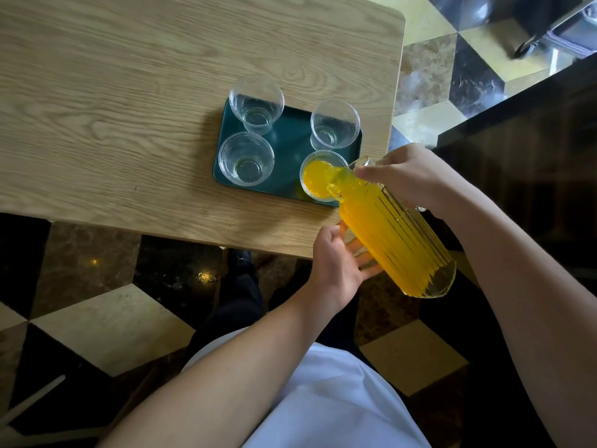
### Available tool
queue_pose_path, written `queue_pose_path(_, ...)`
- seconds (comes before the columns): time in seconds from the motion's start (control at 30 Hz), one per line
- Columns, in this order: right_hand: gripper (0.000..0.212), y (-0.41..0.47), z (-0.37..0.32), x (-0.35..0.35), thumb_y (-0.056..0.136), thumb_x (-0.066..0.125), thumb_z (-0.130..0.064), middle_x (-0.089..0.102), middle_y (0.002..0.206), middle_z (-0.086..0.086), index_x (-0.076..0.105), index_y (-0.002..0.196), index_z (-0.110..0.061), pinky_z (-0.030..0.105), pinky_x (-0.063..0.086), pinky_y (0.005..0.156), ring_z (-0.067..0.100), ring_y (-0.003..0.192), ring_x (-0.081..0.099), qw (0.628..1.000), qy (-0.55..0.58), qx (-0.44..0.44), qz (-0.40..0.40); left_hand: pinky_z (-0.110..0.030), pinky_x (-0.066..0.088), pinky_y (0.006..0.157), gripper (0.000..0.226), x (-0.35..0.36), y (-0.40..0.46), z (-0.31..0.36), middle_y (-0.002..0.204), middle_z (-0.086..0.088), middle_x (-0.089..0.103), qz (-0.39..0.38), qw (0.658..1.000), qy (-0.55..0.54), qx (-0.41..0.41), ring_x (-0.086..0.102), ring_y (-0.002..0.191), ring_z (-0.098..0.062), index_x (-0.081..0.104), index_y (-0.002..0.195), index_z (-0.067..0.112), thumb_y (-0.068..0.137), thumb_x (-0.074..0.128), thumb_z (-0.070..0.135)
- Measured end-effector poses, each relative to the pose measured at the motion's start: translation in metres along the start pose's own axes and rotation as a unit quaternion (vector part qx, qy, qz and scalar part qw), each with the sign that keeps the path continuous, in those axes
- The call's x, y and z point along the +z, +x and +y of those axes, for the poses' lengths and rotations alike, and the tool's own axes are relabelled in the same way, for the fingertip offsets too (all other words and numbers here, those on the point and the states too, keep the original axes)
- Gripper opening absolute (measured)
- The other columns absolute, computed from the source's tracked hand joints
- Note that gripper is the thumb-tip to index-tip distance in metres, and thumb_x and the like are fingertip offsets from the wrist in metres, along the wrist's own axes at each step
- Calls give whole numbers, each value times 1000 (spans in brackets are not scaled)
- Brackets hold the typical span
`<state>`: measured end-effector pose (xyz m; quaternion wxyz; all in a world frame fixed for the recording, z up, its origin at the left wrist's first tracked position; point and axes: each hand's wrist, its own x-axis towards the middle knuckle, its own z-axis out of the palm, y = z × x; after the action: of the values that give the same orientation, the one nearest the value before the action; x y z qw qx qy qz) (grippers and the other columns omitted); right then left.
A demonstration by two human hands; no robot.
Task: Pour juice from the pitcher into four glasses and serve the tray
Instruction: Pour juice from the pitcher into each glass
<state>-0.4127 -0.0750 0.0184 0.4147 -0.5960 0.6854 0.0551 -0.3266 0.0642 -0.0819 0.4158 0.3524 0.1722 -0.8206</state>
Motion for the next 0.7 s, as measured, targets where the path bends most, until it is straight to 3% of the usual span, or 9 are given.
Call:
queue_pose_path(0.23, 57, 3, -1, 2, 85, 74, -53, 39, 43, -4, 65, 83, 3, 25, 34, 45, 12, 33, 36, 1000, -1, 4, -5, -67, 41, 103, 51, -1, 0, 1, 137, -20, 60, 3, 1000, 1, 9, 56, 125, -43, 53, 140, 28, 96, 30, 39)
queue_pose_path(0.37, 68, -1, 0, 1, 86, 73, -54, 39, 45, -3, 65, 99, 12, 26, 33, 46, 10, 34, 36, 1000, 4, -8, 4, -66, 44, 101, 49, 1, 0, 1, 133, -18, 63, 18, 1000, 16, 16, 59, 122, -41, 54, 137, 28, 95, 31, 39)
queue_pose_path(0.53, 54, -4, 9, -10, 86, 76, -53, 38, 45, -5, 63, 79, -1, 26, 32, 49, 14, 39, 33, 998, 55, -11, -9, -58, 50, 97, 48, 9, -4, 3, 130, -13, 66, 30, 997, 56, 49, 60, 121, -36, 54, 137, 28, 94, 33, 38)
queue_pose_path(0.63, 59, -8, 12, -19, 81, 76, -56, 36, 51, -1, 69, 86, 2, 32, 30, 55, 19, 47, 33, 994, 99, -23, -28, -55, 49, 100, 42, 13, -6, 5, 123, -6, 69, 28, 991, 103, 75, 62, 118, -32, 55, 128, 32, 93, 35, 40)
queue_pose_path(0.7, 51, -12, 10, -23, 77, 75, -58, 32, 56, 1, 70, 71, -8, 34, 27, 56, 21, 52, 29, 991, 123, -36, -37, -57, 44, 105, 43, 17, -7, 7, 130, -5, 65, 29, 989, 120, 80, 60, 120, -30, 49, 134, 32, 95, 34, 40)
